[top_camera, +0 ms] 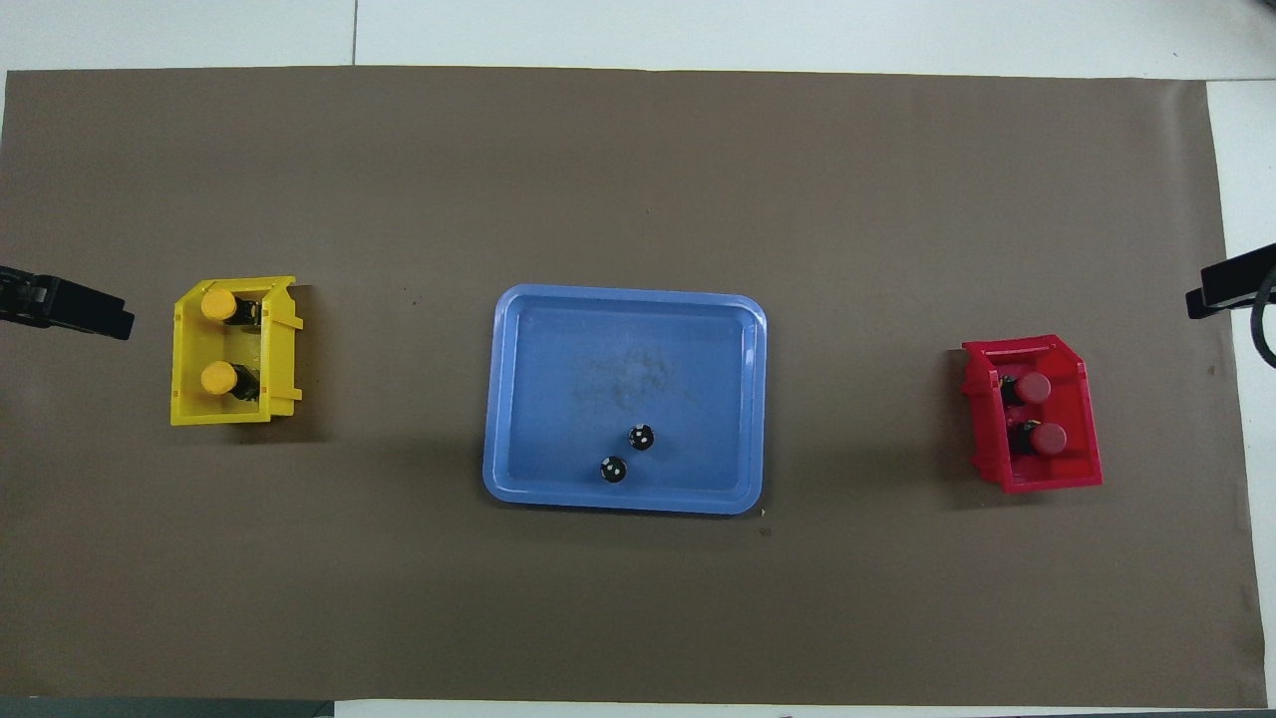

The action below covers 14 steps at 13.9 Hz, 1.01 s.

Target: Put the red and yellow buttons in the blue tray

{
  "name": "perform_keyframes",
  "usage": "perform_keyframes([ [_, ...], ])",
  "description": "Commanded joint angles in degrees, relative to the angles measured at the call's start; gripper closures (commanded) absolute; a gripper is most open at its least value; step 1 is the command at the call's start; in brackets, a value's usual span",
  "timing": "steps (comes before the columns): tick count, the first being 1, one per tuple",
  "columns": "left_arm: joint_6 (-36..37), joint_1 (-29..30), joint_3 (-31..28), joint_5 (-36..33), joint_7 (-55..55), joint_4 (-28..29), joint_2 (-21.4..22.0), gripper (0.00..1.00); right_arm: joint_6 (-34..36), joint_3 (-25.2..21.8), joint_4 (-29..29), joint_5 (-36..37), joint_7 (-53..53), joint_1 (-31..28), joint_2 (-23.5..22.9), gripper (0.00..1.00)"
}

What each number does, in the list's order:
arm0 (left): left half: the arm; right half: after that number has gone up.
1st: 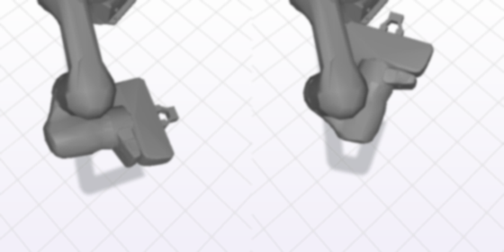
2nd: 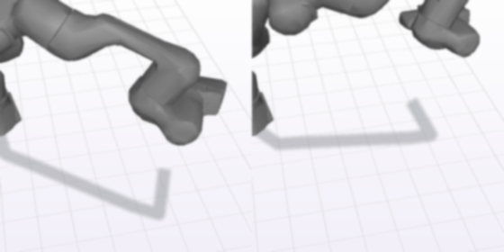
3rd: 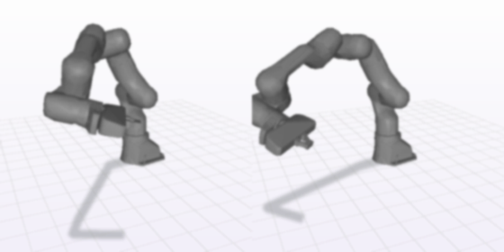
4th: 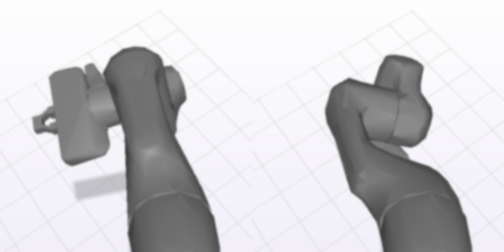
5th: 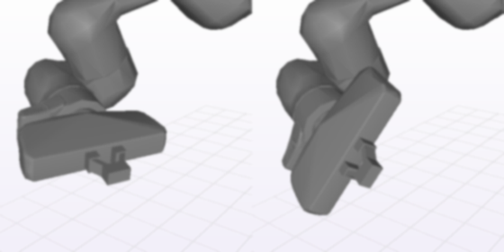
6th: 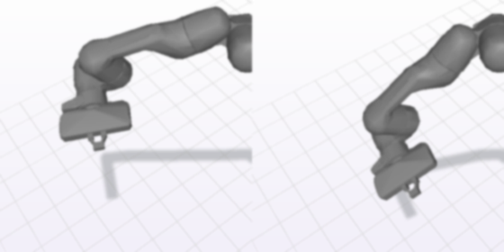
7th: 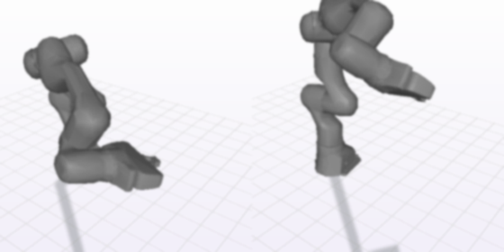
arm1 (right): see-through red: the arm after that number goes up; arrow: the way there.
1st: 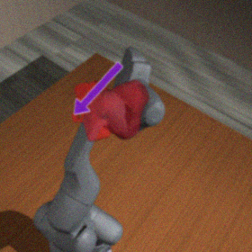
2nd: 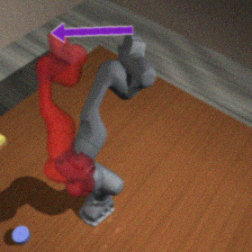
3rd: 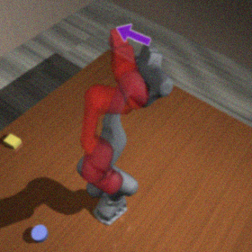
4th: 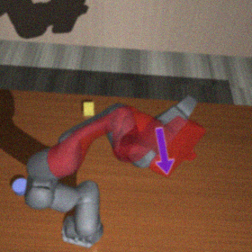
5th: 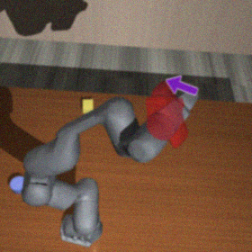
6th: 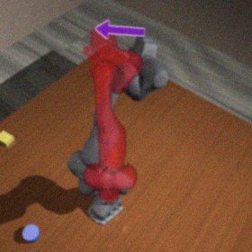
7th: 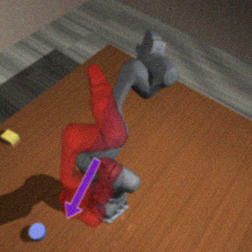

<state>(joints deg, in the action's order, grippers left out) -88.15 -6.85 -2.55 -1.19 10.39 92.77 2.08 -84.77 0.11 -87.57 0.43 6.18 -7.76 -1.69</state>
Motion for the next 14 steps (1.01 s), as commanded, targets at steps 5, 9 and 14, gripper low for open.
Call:
perform_keyframes([
  [5, 0.43, 0.26, 0.0, 0.4, 0.77, 1.01, 1.17, 0.0, 0.22, 0.16, 0.12, 0.71, -0.73, 0.12, 0.11, 0.0],
  [9, 0.43, 0.26, 0.0, 0.4, 0.77, 1.01, 1.17, 0.0, 0.13, 0.24, -0.32, 1.32, -0.39, 0.21, 0.28, 0.0],
  [14, 0.43, 0.26, 0.0, 0.4, 0.77, 1.01, 1.17, 0.0, -3.11, 1.12, 0.21, 1.32, -0.56, 0.47, -0.77, 0.0],
])
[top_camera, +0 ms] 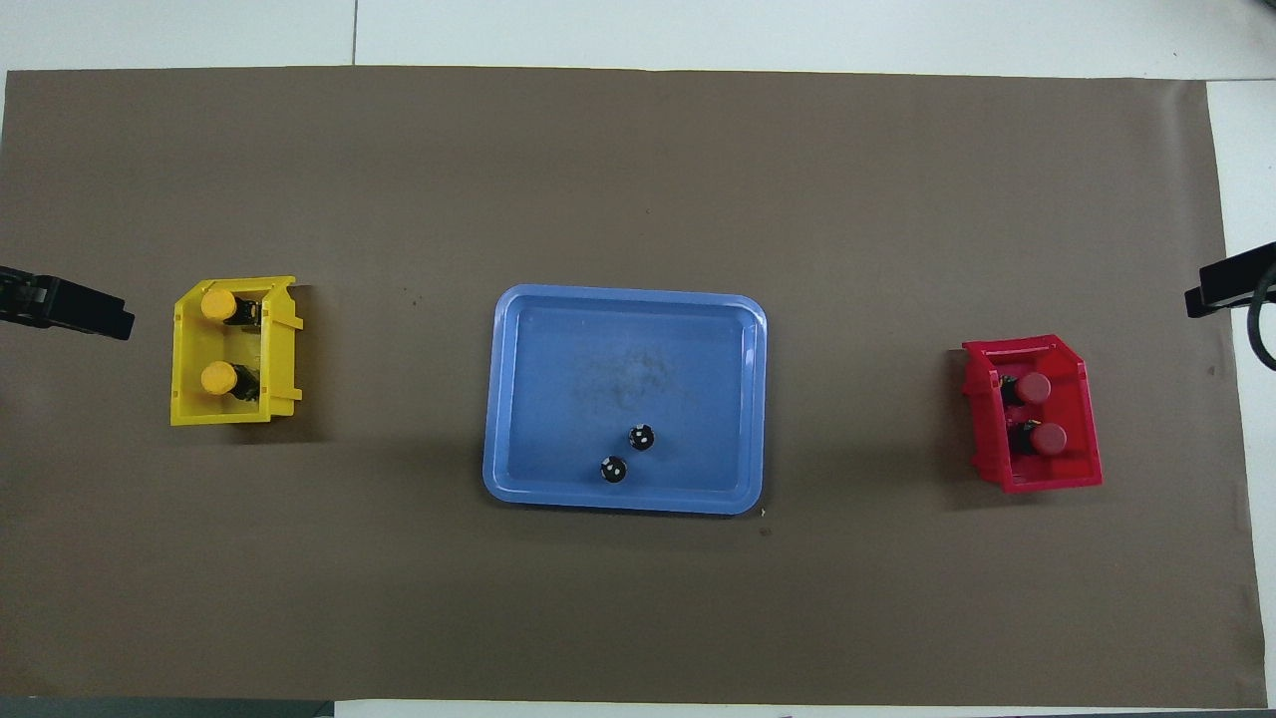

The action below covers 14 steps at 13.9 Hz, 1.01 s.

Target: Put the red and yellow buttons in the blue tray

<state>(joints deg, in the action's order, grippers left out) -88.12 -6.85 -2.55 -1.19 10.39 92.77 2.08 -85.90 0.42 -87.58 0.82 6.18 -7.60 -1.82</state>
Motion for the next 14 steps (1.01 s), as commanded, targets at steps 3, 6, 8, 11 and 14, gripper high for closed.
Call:
perform_keyframes([
  [3, 0.4, 0.26, 0.0, 0.4, 0.77, 1.01, 1.17, 0.0, -4.27, 1.07, -0.4, 0.76, -3.7, 2.85, -1.7, 0.0],
  [6, 0.4, 0.26, -0.09, 0.4, 0.77, 1.01, 1.17, 0.0, -10.22, 1.16, -4.68, -0.12, -3.99, 2.86, -3.02, 0.0],
  [8, 0.4, 0.26, 0.0, 0.4, 0.77, 1.01, 1.17, 0.0, -15.42, 1.42, -11.18, -0.56, -3.46, 2.86, -2.23, 0.0],
  [11, 0.4, 0.26, 0.0, 0.4, 0.77, 1.01, 1.17, 0.0, -25.07, 1.42, -21.02, -1.35, 1.45, 2.24, -1.09, 0.17],
  [14, 0.4, 0.26, 0.0, 0.4, 0.77, 1.01, 1.17, 0.0, -31.77, 1.42, -28.94, -1.35, 2.34, 2.24, 0.14, 0.3],
])
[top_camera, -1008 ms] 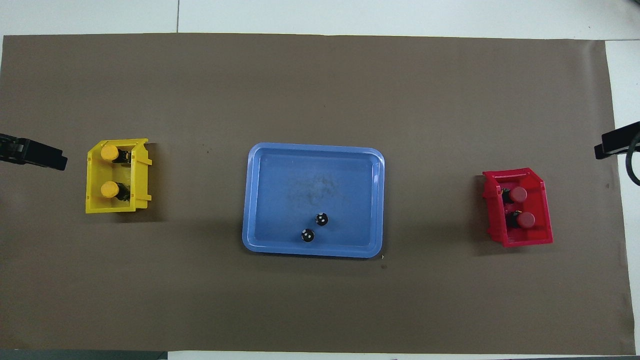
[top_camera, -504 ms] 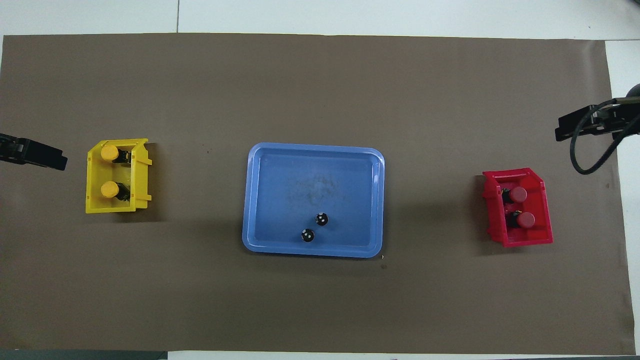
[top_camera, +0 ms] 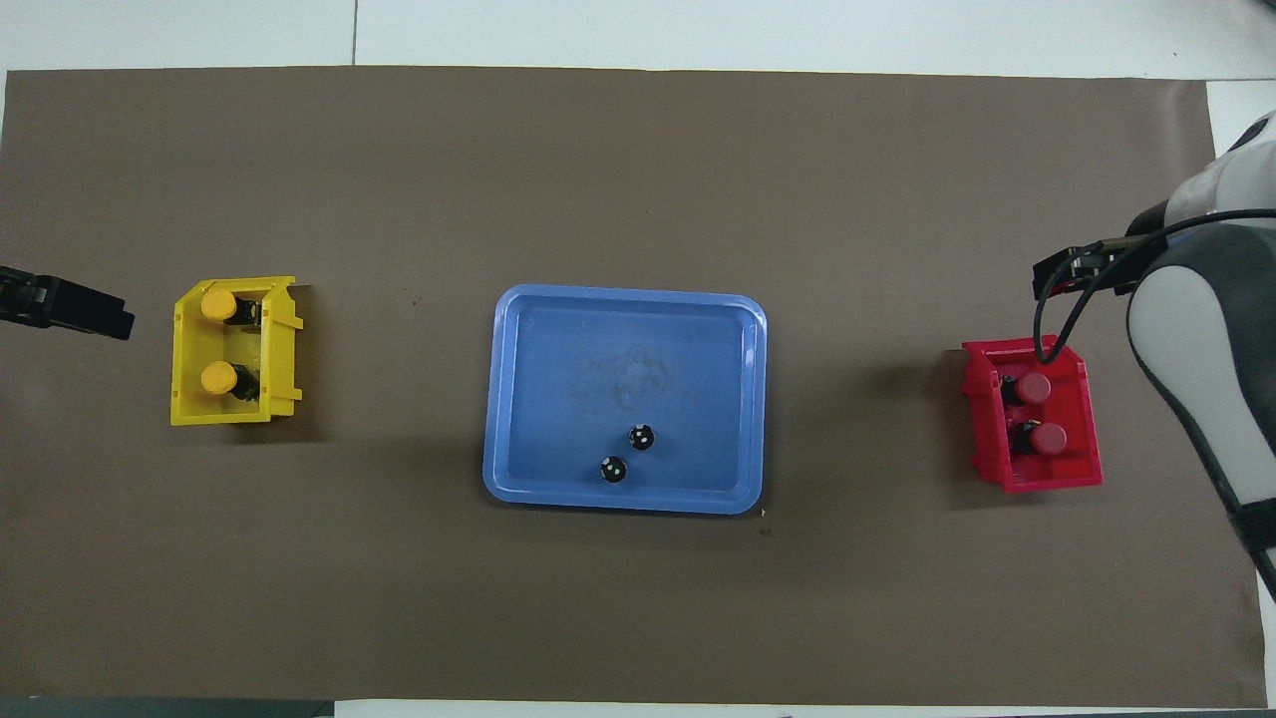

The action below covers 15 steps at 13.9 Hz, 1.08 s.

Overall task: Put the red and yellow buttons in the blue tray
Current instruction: 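Reach the right gripper down to a red button in the red holder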

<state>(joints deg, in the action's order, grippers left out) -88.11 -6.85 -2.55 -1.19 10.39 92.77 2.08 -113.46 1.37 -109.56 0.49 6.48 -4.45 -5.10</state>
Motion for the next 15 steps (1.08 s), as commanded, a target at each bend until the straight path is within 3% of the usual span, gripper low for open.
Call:
perform_keyframes([
  [1, 0.49, 0.17, 0.0, 0.4, 0.6, 1.01, 1.17, 0.0, -5.97, 0.39, -8.81, -1.02, 3.7, -1.08, 3.52, 0.3],
  [6, 0.14, 0.26, 0.0, 0.4, 0.6, 1.01, 1.08, 0.0, -11.77, 0.3, -15.84, -1.02, 5.39, -1.79, 5.71, 0.31],
  [15, -1.62, 0.96, -0.09, -0.04, -1.78, 2.76, 1.87, 0.0, -14.77, 0.39, -19.99, -1.02, 8.9, -3.99, 6.33, 0.31],
])
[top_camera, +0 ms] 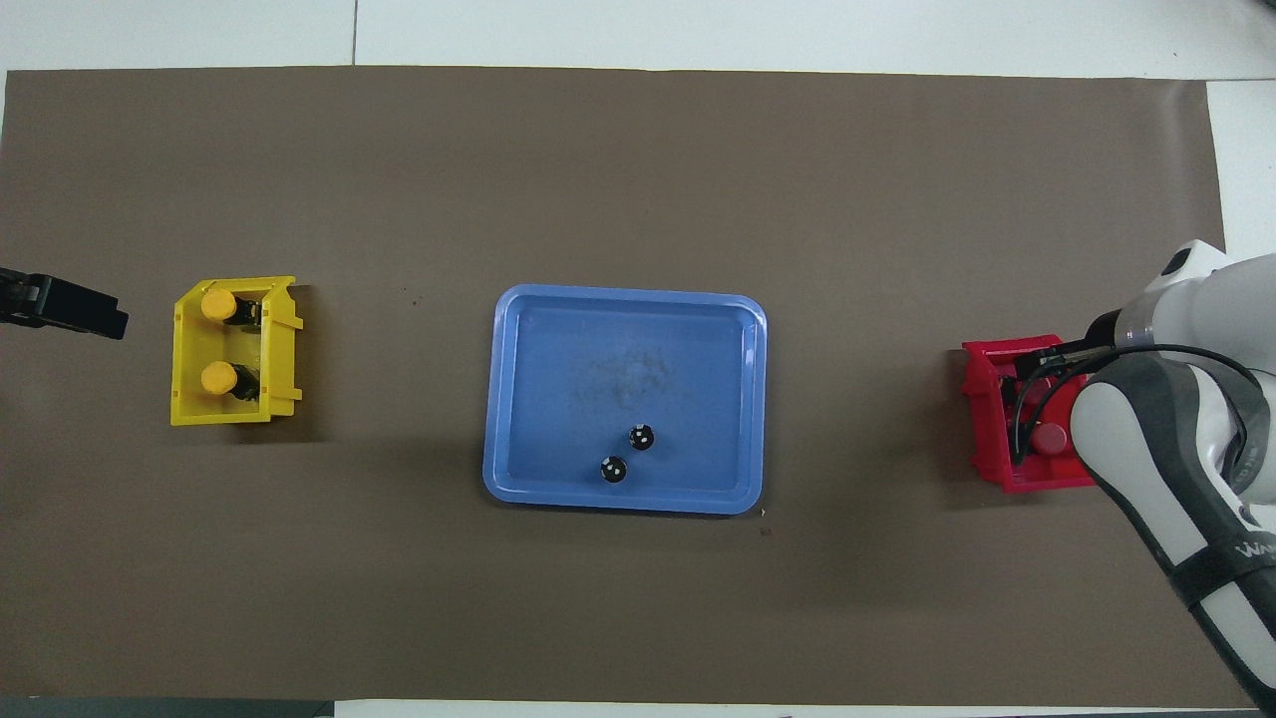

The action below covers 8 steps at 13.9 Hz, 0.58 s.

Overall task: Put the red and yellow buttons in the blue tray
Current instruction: 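Reach the right gripper down to a red button in the red holder, then close the right gripper on the red button and lift it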

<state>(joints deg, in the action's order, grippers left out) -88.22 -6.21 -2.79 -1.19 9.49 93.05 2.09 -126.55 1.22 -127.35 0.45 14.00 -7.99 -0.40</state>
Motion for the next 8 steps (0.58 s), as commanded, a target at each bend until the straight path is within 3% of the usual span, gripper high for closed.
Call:
perform_keyframes([
  [1, -1.77, 0.32, 0.15, -0.04, -0.79, 3.27, 2.04, 0.0, -2.2, 0.54, -2.38, -0.98, 1.21, -0.18, 1.72, 0.31],
  [8, -1.95, 0.59, 0.15, -0.13, -0.53, 4.77, 3.09, 0.0, -3.79, 0.54, -4.93, -1.06, 1.38, -0.18, 2.51, 0.31],
])
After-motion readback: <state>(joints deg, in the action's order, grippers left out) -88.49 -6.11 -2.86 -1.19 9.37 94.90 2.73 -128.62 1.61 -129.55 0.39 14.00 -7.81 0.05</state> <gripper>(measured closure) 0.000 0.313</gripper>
